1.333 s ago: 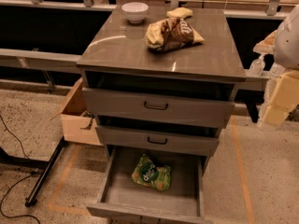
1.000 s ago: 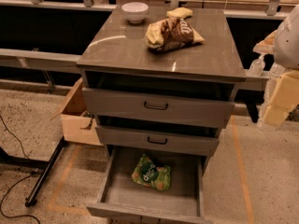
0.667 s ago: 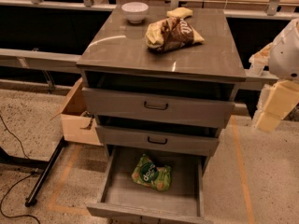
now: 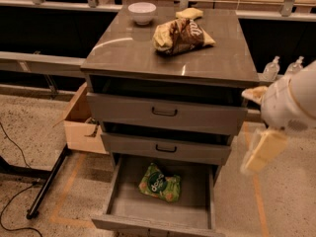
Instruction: Pick green rice chip bag from bottom drawer and place on counter
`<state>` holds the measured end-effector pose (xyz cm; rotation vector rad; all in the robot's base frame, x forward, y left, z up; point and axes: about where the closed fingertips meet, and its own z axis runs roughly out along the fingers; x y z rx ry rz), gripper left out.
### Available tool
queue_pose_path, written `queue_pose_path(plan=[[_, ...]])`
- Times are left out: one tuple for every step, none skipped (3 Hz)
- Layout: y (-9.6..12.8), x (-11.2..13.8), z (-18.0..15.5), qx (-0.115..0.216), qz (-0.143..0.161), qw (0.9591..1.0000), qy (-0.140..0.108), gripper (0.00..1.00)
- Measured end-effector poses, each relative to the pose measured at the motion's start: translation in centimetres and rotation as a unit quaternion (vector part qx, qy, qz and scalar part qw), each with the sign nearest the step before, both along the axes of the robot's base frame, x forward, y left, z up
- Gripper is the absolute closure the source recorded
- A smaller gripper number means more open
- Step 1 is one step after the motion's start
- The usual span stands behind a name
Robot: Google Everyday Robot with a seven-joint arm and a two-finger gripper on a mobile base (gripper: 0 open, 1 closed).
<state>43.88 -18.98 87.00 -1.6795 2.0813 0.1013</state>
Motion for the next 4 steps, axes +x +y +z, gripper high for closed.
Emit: queue_pose_path(plan=[[2.8,-0.7,-6.0,-0.034,0.05,0.9979,-0.022,0.0],[3.7,0.9,-12.2,-0.068,0.067,0.9945,-0.043,0.0],[3.5,2.8,-11.7,-0.075,0.06,0.9917,-0.086,0.0],[3.5,2.8,-11.7,-0.075,0.06,0.9917,-0.086,0.0]])
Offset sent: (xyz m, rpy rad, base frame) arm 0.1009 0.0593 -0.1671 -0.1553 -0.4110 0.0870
